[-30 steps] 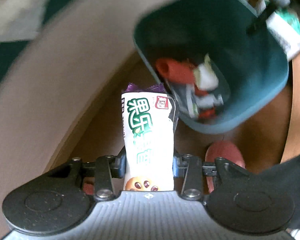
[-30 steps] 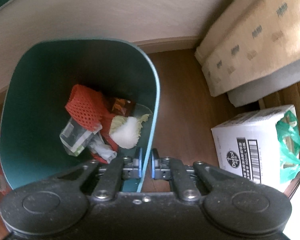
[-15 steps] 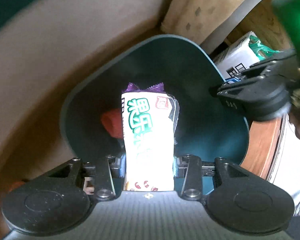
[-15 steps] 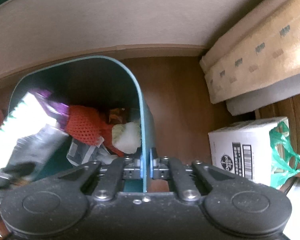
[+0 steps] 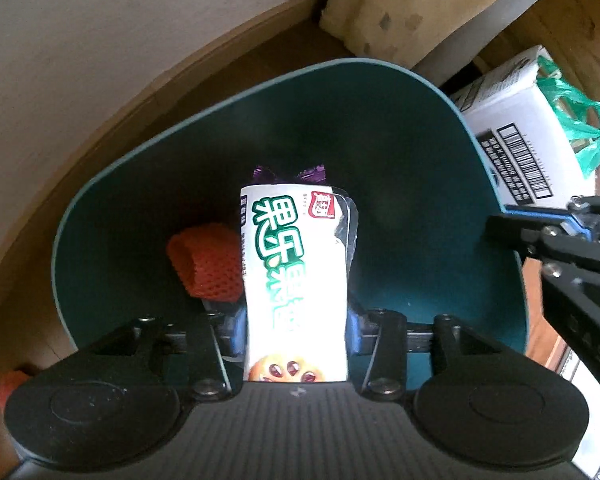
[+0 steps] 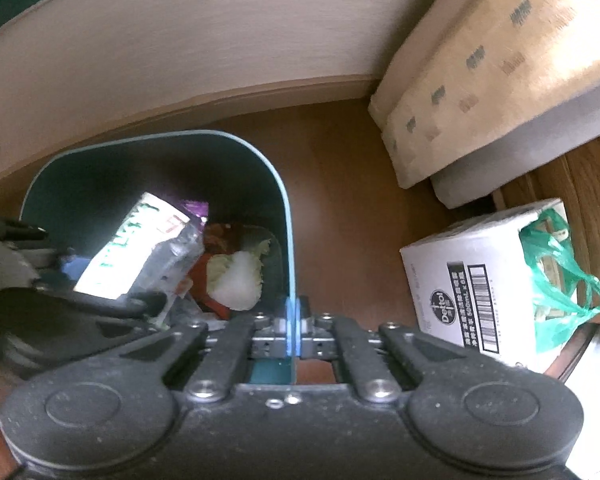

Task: Collect trash
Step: 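Carry the white snack wrapper into the wastebasket and open the left tool, then move the left tool down and grasp the white tissue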

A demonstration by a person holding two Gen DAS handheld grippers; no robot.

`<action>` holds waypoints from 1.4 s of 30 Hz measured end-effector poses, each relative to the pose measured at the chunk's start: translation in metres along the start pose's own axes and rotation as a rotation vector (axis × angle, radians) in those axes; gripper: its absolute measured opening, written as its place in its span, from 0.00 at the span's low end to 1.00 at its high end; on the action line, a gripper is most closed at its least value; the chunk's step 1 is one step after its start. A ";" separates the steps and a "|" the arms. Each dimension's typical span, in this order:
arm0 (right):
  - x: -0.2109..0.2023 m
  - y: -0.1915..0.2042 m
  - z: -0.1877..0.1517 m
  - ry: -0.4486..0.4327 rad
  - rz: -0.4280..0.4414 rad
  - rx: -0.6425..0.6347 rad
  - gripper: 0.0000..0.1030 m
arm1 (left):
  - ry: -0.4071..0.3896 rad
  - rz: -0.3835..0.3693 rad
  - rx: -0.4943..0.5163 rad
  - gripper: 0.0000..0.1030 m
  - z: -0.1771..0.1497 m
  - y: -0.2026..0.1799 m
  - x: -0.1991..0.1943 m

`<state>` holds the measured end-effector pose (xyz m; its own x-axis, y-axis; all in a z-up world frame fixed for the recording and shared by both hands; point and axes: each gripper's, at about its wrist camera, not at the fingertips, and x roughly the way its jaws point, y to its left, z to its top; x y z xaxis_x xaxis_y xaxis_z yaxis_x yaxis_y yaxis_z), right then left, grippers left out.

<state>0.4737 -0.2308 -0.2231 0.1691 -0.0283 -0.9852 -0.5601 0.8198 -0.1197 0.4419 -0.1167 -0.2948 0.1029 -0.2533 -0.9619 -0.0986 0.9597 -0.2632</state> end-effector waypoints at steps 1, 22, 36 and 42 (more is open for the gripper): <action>0.001 -0.001 -0.001 -0.001 0.001 0.000 0.01 | 0.004 -0.001 -0.005 0.50 0.000 0.000 0.002; -0.002 0.004 0.007 0.007 0.029 -0.004 0.08 | -0.166 -0.067 0.006 0.66 -0.073 0.068 -0.084; 0.042 -0.009 0.018 0.074 0.013 -0.016 0.05 | -0.023 0.137 -0.163 0.66 -0.115 0.174 -0.023; 0.053 -0.015 0.014 0.092 0.078 -0.054 0.10 | 0.079 0.176 -0.073 0.66 -0.119 0.175 0.045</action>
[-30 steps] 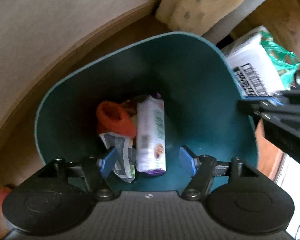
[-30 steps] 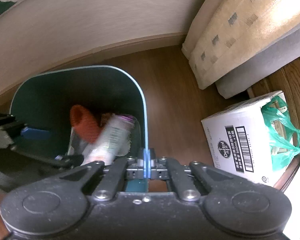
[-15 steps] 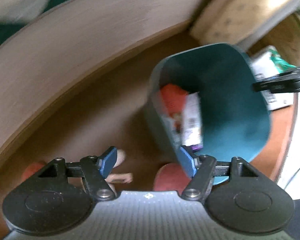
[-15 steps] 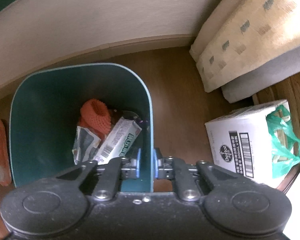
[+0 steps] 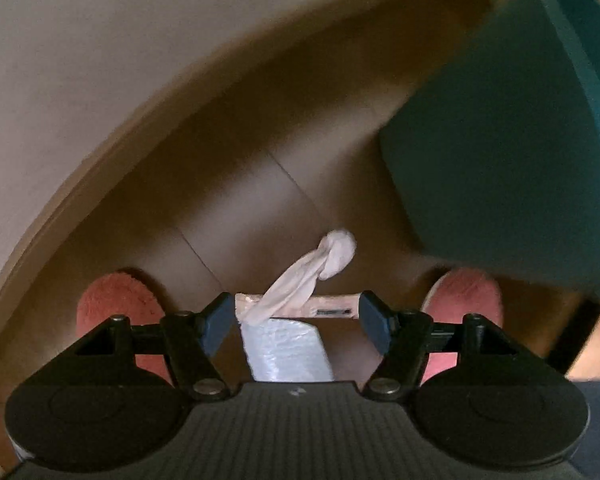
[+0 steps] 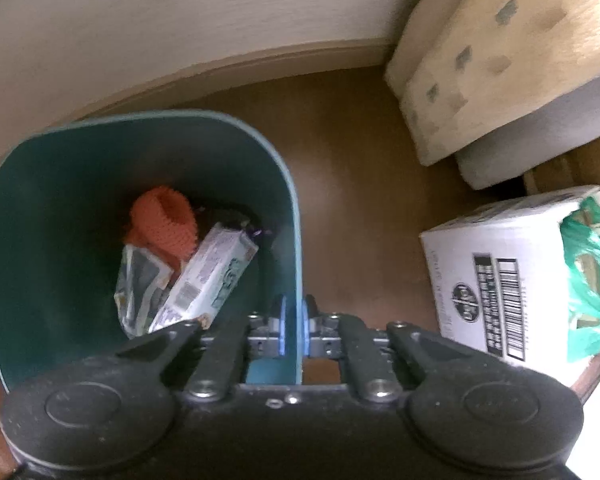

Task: Collect trash
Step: 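Move the left tool down and grasp the white tissue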

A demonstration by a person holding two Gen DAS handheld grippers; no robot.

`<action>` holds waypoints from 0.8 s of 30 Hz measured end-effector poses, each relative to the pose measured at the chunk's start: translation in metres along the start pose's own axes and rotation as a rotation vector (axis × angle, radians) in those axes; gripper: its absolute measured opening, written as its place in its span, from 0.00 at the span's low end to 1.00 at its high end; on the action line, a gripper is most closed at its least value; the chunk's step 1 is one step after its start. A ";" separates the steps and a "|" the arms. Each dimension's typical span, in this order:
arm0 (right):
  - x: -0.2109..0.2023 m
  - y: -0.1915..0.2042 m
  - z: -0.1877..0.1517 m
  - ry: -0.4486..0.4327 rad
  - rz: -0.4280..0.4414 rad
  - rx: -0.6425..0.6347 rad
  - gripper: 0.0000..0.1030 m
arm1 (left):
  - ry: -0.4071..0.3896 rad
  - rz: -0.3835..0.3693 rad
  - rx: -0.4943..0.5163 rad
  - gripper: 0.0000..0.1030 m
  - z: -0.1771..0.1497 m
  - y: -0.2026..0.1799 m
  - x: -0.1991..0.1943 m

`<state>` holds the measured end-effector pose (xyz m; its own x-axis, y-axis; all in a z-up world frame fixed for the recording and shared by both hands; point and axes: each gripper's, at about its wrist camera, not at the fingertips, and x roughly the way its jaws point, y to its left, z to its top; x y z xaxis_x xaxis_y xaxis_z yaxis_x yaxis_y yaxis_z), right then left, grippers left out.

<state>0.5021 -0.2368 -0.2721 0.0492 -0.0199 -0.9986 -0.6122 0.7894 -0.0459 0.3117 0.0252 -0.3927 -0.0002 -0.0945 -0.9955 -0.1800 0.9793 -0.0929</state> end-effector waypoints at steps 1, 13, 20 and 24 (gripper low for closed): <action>0.005 0.000 -0.001 0.006 0.004 -0.007 0.11 | 0.012 -0.007 0.029 0.66 -0.004 -0.002 0.011; 0.035 0.007 -0.018 0.115 0.005 -0.053 0.09 | 0.088 0.041 0.162 0.65 0.010 -0.031 0.135; 0.045 0.005 -0.019 0.129 0.002 -0.052 0.09 | 0.094 0.069 0.187 0.58 0.016 -0.035 0.165; 0.046 0.004 -0.020 0.117 -0.010 -0.031 0.09 | 0.101 0.079 0.175 0.32 0.016 -0.032 0.169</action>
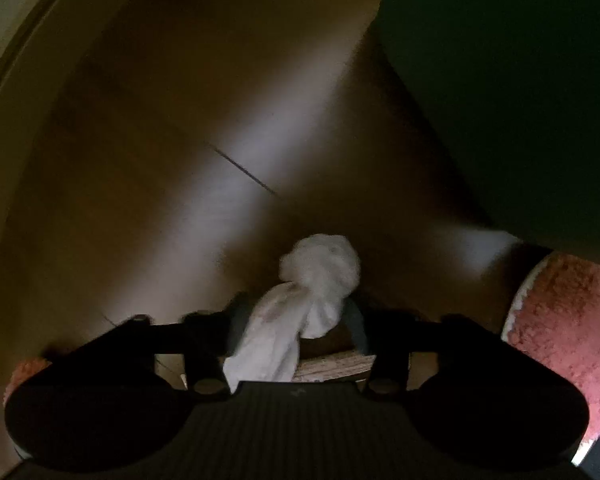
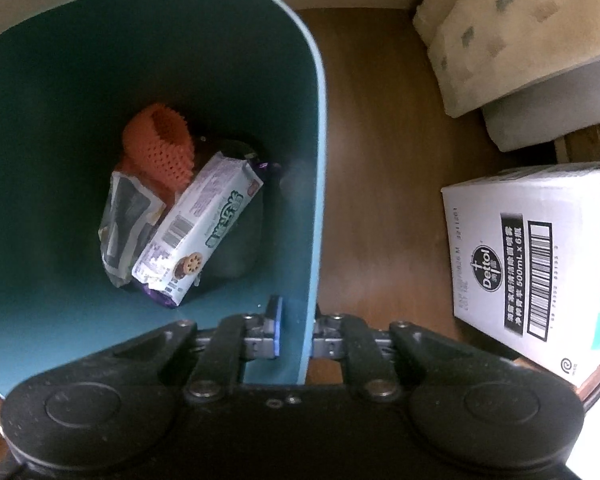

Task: Collect trash
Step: 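Move the left tool down and grasp the white tissue, then carry the white tissue into the green wastebasket and open the left tool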

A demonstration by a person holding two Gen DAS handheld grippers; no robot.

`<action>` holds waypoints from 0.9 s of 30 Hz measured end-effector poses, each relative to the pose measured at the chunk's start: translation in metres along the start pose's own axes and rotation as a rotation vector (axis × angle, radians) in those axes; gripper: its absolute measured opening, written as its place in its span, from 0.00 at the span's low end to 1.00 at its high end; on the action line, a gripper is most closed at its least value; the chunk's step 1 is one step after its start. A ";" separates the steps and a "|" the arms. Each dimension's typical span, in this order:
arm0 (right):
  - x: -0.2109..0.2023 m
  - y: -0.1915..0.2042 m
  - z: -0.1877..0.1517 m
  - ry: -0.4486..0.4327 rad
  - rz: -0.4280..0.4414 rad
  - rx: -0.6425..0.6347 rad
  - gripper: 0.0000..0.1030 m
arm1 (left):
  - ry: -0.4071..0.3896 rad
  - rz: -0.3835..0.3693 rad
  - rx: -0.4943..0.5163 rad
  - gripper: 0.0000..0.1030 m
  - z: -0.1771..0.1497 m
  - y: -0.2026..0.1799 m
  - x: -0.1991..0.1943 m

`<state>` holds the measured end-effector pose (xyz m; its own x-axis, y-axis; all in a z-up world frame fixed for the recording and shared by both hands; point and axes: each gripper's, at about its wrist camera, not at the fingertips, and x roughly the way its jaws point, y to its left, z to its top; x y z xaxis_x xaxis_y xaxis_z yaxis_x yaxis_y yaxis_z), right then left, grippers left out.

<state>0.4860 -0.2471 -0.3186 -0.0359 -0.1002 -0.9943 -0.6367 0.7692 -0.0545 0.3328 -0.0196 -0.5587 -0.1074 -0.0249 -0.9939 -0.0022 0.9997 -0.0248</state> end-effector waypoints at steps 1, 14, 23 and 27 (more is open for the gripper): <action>0.000 -0.001 0.000 -0.007 -0.004 0.015 0.09 | 0.002 -0.005 -0.008 0.30 0.000 0.001 0.000; -0.050 0.015 0.004 -0.187 -0.053 -0.062 0.02 | -0.082 -0.037 -0.138 0.15 0.009 0.036 -0.066; -0.071 0.018 0.001 -0.218 -0.090 0.044 0.04 | -0.186 -0.066 -0.213 0.15 -0.014 0.057 -0.150; -0.076 0.012 -0.001 -0.195 -0.070 0.125 0.03 | -0.240 -0.154 -0.250 0.15 -0.031 0.063 -0.207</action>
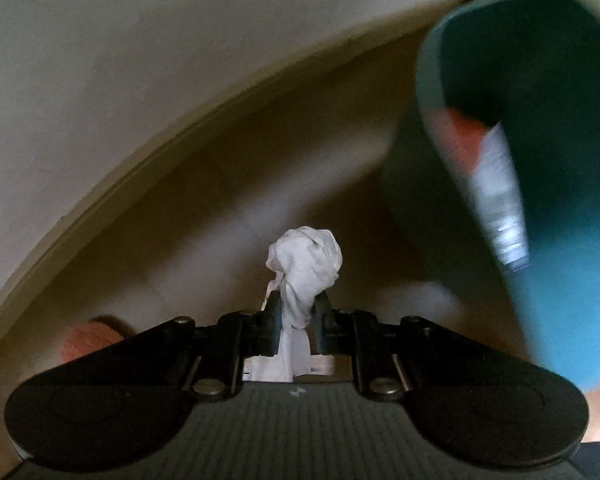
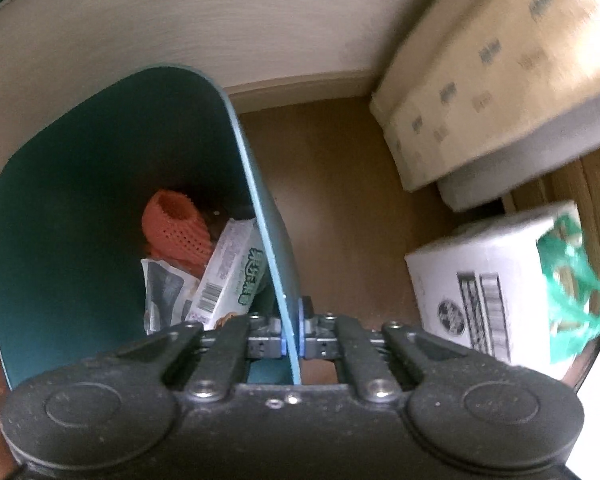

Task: Collect trash
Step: 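Carry the white tissue into the green wastebasket and open the left tool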

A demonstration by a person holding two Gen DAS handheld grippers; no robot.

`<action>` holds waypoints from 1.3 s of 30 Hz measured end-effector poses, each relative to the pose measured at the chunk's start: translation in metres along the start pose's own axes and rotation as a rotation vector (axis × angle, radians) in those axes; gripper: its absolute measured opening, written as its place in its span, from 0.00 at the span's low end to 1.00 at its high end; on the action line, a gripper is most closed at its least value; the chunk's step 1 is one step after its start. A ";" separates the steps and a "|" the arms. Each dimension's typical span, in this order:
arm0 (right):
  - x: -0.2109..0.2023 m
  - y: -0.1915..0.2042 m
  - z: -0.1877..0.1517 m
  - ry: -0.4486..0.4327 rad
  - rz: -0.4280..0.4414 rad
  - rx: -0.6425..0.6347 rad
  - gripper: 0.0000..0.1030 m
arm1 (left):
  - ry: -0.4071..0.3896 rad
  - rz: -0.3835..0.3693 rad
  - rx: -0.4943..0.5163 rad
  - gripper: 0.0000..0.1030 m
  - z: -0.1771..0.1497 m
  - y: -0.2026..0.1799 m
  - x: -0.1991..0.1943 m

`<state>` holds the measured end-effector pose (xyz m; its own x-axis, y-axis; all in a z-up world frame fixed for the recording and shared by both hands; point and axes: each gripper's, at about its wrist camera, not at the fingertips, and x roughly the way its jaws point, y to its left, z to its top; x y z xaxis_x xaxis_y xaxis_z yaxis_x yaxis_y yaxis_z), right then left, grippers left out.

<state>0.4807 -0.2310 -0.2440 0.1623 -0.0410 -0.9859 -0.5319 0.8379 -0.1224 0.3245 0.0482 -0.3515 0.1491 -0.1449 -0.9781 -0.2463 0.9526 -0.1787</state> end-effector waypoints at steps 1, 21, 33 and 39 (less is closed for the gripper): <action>-0.002 0.000 -0.001 0.000 0.001 0.003 0.03 | -0.018 -0.020 0.000 0.15 0.000 -0.003 -0.014; -0.022 0.008 -0.028 -0.031 -0.014 -0.040 0.03 | -0.117 -0.266 0.101 0.15 0.069 -0.140 -0.115; -0.017 0.006 -0.032 -0.024 -0.012 -0.032 0.03 | -0.004 -0.193 0.126 0.15 0.060 -0.163 -0.053; -0.015 0.007 -0.030 -0.019 -0.013 -0.028 0.03 | 0.003 -0.182 0.137 0.28 0.056 -0.168 -0.043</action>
<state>0.4497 -0.2413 -0.2333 0.1850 -0.0415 -0.9819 -0.5522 0.8221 -0.1388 0.4131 -0.0905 -0.2735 0.1760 -0.3185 -0.9314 -0.0836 0.9379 -0.3365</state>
